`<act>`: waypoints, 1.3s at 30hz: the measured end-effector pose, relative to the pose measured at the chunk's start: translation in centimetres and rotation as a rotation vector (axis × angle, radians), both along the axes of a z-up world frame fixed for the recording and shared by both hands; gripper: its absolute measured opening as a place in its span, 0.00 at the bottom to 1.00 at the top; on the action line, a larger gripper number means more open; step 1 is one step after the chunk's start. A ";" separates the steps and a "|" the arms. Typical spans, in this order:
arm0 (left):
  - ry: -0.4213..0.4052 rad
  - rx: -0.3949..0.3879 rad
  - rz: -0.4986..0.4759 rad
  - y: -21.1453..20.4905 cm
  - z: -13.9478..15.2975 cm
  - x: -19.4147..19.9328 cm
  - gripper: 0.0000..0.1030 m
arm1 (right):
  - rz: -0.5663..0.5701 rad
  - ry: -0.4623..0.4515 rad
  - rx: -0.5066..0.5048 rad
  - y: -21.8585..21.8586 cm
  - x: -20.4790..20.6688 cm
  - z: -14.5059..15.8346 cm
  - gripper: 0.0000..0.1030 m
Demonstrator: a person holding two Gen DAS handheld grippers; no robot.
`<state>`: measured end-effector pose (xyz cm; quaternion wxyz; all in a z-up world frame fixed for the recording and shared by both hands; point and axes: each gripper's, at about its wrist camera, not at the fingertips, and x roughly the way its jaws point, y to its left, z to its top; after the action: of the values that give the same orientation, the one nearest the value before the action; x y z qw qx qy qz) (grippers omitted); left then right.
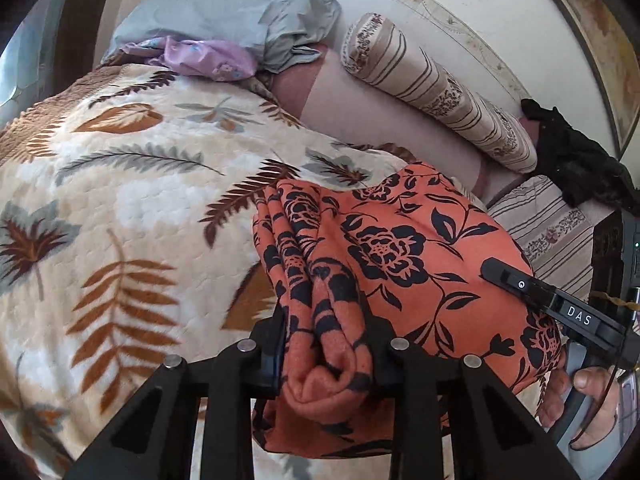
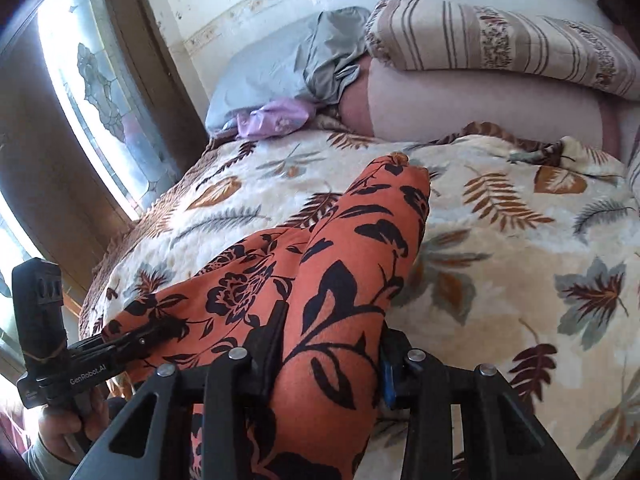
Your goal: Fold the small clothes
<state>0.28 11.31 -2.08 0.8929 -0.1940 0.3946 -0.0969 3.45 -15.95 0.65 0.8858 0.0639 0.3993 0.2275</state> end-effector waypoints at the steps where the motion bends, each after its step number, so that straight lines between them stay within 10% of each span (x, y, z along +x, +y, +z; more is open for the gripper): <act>1: 0.009 0.006 -0.011 -1.0 -0.9 1.2 0.35 | -0.048 0.018 0.022 -1.6 0.7 -0.9 0.39; 4: 0.226 0.124 -0.084 -4.1 -6.4 3.7 0.49 | -0.165 0.240 0.060 -5.2 3.1 -7.1 0.55; 6: 0.226 0.052 -0.059 -3.5 -7.6 2.9 0.56 | -0.231 0.418 0.172 -8.3 3.0 -11.6 0.66; 8: 0.244 0.052 -0.042 -2.7 -6.8 2.1 0.69 | -0.242 0.389 0.314 -10.5 1.6 -12.1 0.71; 14: 0.167 0.027 0.004 -0.6 -3.9 1.6 0.70 | -0.280 0.269 0.306 -11.9 0.2 -8.8 0.76; 20: 0.234 0.178 -0.011 -2.9 -7.7 2.6 0.78 | -0.173 0.107 0.270 -8.5 -3.0 -4.2 0.85; 24: 0.251 0.159 0.018 -2.6 -7.3 2.4 0.78 | -0.095 0.351 0.089 -4.8 -1.7 -9.4 0.95; 32: 0.228 0.179 0.035 -2.5 -6.8 1.3 0.78 | -0.125 0.189 0.095 -4.1 -3.5 -5.1 0.95; 39: 0.211 0.188 0.042 -2.2 -5.9 0.3 0.78 | -0.139 0.291 0.042 -2.9 -2.8 -7.8 0.96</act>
<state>0.58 9.07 -7.99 0.8625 -0.1270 0.4895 -0.0202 0.69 -18.89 -7.15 0.8307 0.1423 0.5131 0.1625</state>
